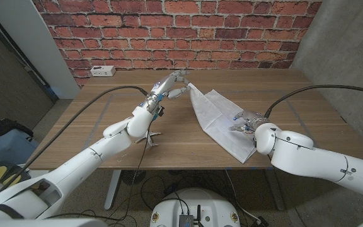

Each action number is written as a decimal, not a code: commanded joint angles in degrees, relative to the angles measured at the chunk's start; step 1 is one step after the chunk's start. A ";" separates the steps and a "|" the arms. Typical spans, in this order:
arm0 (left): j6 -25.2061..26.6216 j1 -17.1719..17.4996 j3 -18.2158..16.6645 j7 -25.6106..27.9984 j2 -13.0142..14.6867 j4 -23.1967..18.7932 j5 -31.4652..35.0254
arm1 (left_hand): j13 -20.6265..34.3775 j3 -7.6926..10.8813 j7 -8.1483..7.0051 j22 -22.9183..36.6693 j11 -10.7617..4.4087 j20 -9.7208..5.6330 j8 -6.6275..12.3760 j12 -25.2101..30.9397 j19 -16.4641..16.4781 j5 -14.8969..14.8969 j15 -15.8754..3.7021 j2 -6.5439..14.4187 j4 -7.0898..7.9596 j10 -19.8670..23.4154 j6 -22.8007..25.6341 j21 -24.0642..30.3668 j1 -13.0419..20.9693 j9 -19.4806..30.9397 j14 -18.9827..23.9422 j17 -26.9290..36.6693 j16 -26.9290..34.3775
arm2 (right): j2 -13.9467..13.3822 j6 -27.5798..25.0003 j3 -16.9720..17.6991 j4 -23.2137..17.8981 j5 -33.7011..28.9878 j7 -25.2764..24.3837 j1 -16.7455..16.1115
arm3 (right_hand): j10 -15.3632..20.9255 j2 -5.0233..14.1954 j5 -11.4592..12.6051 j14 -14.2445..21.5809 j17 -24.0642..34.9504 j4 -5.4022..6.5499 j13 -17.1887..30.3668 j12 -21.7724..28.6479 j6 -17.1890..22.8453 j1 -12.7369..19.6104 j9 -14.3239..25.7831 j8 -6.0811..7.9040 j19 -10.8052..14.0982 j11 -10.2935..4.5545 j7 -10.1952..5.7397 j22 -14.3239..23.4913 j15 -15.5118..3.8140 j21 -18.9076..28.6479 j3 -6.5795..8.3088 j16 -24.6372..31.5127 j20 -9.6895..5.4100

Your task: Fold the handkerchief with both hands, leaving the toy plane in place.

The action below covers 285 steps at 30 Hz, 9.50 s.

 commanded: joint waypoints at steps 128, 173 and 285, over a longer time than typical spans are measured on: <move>6.31 -2.41 1.24 -8.26 0.05 0.73 -4.76 | 0.45 0.16 0.28 0.44 0.23 0.12 1.43 -0.54 -1.42 -0.15 -0.95 -0.38 -1.05 -2.71 2.70 0.96 0.68 4.92 -2.73 0.06 -0.54 | 5.14 7.34 18.78 -2.02 -15.40 -34.57 -30.05 | 19.92 4.34 -1.00 12.51 -3.84 -4.44 -3.27 4.88 34.44 12.95 2.23 10.94 9.35 -4.55 4.82 -0.01 -7.22 -2.91 7.34 4.23 -4.03; 6.46 -16.99 9.89 -8.85 -8.42 17.56 -1.97 | 0.46 0.01 0.21 0.43 0.13 0.10 1.24 -0.25 -1.49 -0.12 -0.92 -0.41 -1.04 -2.57 2.68 1.25 0.75 4.50 -2.73 0.05 -0.23 | 8.37 10.25 21.07 10.60 -20.38 -25.21 -23.64 | 21.05 3.96 -1.66 13.58 -4.57 -4.25 -3.44 4.82 34.50 12.46 1.63 11.37 10.34 -5.05 4.75 -0.08 -7.74 -3.16 8.61 3.01 -4.40; -10.18 -29.05 17.95 -26.74 -17.03 44.69 -15.62 | -0.21 -3.04 -5.30 0.38 2.41 0.89 -12.29 -1.25 -8.85 0.67 2.32 -0.04 11.24 -13.01 -40.73 0.68 -19.79 -6.74 -7.35 0.95 -0.19 | 3.16 13.19 19.85 11.60 -7.86 -12.67 -18.22 | 10.94 5.51 -7.32 10.41 -3.73 2.86 -4.21 0.60 3.96 -3.72 -0.86 -1.50 9.90 0.92 2.40 0.18 -2.88 -6.36 9.11 1.40 -1.46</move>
